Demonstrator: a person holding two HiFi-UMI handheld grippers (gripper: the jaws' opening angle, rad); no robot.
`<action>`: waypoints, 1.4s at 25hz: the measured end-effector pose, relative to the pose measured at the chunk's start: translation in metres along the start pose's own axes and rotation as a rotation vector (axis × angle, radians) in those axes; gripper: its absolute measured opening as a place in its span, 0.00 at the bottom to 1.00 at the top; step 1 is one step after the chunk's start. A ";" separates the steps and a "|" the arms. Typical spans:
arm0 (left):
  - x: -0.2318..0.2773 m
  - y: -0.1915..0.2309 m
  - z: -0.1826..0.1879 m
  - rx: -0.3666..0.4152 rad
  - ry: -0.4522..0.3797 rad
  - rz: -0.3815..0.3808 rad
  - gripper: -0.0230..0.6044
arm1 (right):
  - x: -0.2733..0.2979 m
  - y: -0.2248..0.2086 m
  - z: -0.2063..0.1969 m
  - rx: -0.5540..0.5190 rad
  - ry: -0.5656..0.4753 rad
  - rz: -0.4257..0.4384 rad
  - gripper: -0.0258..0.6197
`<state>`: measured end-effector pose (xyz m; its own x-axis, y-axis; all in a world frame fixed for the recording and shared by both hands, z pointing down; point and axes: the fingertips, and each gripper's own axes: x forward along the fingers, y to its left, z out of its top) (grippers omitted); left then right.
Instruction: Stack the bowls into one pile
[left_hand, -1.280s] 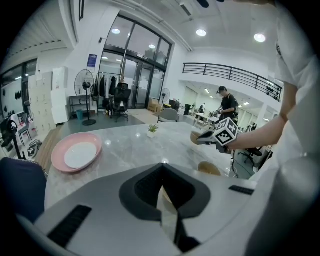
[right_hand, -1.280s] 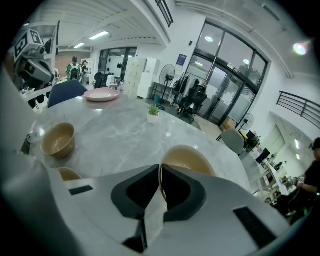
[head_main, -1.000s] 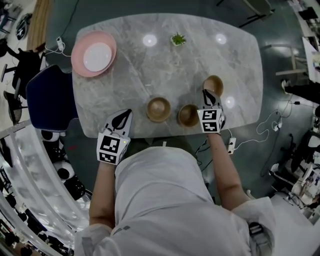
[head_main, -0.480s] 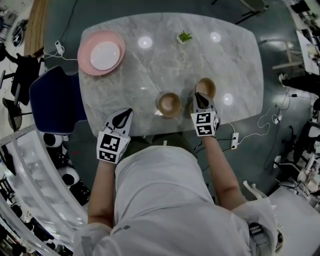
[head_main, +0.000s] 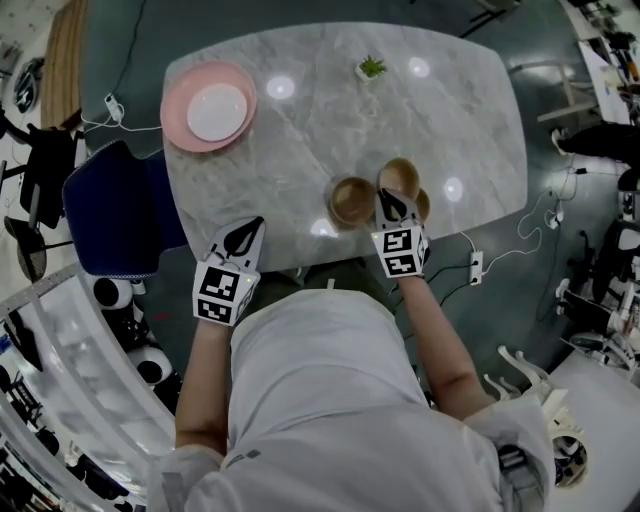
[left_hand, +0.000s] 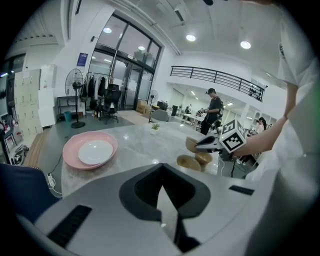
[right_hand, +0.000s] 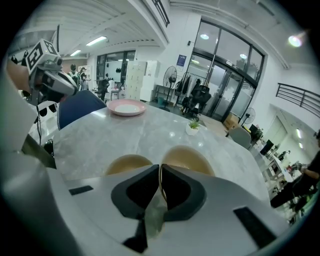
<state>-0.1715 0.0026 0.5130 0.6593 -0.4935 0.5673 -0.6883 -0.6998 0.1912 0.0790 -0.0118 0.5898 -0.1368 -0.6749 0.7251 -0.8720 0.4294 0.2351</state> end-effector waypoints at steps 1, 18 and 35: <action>-0.002 0.002 -0.001 0.001 -0.001 -0.004 0.04 | -0.001 0.006 0.001 0.002 -0.001 0.002 0.09; -0.027 0.019 -0.025 -0.009 -0.008 -0.052 0.04 | -0.005 0.086 0.009 -0.019 0.016 0.054 0.09; -0.040 0.026 -0.039 -0.031 0.012 -0.024 0.04 | 0.015 0.102 -0.005 0.032 0.061 0.114 0.10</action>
<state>-0.2276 0.0238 0.5270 0.6719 -0.4704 0.5721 -0.6816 -0.6949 0.2291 -0.0094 0.0245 0.6278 -0.2075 -0.5847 0.7843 -0.8673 0.4808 0.1290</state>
